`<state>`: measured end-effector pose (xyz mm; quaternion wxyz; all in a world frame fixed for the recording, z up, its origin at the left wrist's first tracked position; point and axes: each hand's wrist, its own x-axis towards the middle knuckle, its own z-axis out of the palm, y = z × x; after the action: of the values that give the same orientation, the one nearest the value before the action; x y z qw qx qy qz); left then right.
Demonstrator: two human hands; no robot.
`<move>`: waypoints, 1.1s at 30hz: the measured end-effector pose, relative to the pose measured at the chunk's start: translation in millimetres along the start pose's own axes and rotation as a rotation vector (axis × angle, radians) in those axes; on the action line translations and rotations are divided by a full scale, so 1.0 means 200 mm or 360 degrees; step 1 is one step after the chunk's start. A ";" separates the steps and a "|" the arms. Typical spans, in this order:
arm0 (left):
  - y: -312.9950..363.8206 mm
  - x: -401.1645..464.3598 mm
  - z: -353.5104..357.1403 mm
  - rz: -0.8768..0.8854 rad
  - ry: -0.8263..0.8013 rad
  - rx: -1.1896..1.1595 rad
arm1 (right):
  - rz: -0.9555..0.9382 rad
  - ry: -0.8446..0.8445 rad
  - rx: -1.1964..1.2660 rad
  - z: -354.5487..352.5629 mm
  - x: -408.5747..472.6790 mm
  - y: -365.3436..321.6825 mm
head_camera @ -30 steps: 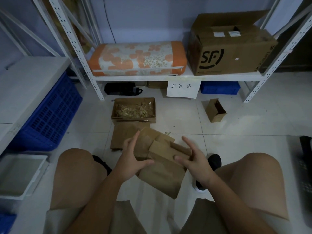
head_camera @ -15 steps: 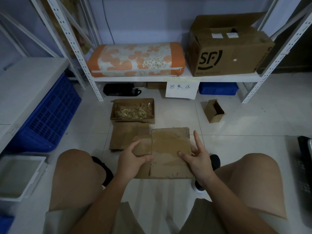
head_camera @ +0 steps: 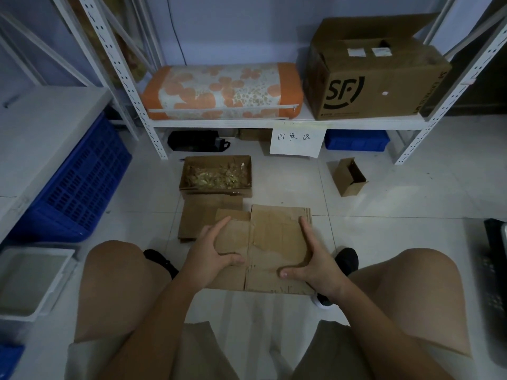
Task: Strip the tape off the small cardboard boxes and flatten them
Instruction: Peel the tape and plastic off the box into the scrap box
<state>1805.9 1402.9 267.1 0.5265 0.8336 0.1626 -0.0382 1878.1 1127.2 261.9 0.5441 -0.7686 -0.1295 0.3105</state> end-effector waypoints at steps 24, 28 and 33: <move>-0.49 0.45 -0.07 -0.0285 -0.0197 0.0197 | 0.0355 -0.0091 -0.0695 0.22 0.73 0.06; -0.75 0.77 -0.10 -0.0404 -0.0269 0.0335 | 0.0543 -0.0174 -0.0679 0.33 1.09 0.23; -1.18 1.16 -0.19 -0.0628 -0.0270 0.0455 | 0.0604 -0.0393 -0.0778 0.52 1.68 0.45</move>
<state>1947.3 1582.2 25.2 0.3975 0.8455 0.2702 -0.2326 2060.3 1352.7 44.1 0.2563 -0.8433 -0.1197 0.4569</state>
